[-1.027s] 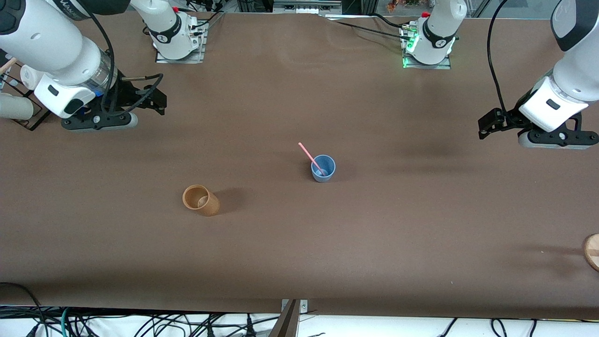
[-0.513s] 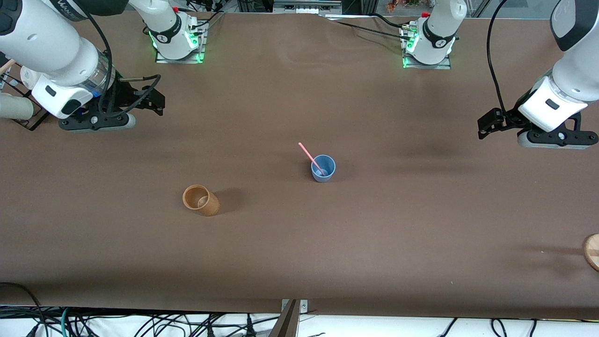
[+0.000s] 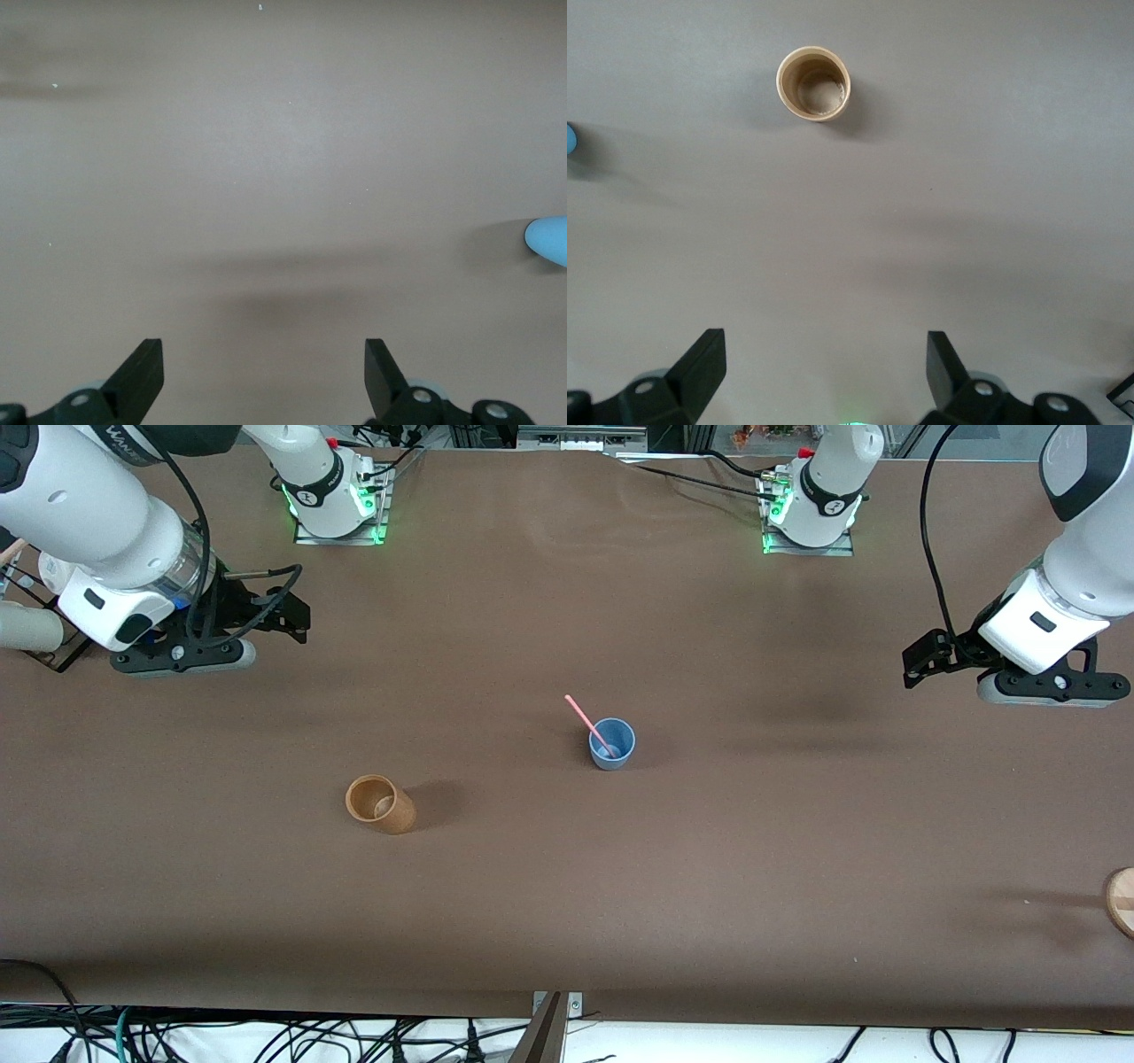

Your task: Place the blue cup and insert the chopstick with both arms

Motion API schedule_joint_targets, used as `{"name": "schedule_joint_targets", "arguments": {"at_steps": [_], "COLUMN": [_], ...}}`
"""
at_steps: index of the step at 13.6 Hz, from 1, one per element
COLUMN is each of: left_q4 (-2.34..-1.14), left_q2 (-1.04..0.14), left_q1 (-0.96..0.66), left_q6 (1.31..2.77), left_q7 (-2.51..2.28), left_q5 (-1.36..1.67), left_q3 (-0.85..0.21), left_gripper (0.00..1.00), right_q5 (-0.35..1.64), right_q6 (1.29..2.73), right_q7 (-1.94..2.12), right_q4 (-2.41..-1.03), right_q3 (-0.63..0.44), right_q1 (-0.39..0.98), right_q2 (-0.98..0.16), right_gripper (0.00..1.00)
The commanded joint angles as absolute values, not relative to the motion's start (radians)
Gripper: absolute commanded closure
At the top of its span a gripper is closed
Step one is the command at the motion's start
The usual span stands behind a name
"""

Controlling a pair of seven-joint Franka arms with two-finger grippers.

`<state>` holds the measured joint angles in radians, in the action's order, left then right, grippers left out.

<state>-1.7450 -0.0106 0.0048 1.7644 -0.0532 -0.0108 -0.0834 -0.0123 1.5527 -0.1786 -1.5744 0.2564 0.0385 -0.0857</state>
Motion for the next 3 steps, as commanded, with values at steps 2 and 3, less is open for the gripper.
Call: {"name": "schedule_joint_targets", "arguments": {"at_steps": [2, 3], "left_q4": [-1.749, -1.749], "left_q2": [0.000, 0.000], "left_q1": [0.008, 0.008], "left_q6": [1.759, 1.759], "left_q7": [-0.046, -0.046], "left_q5": [0.002, 0.002], "left_q3": [-0.091, -0.091], "left_gripper": [0.00, 0.00], "right_q5": [-0.005, -0.005], "right_q6": [1.554, 1.551], "right_q7": [-0.152, -0.150], "right_q4": [-1.592, -1.592], "right_q3": [0.261, 0.261], "right_q1": [0.026, 0.026], "right_q2": [-0.066, -0.064], "right_gripper": [0.00, 0.00]}}
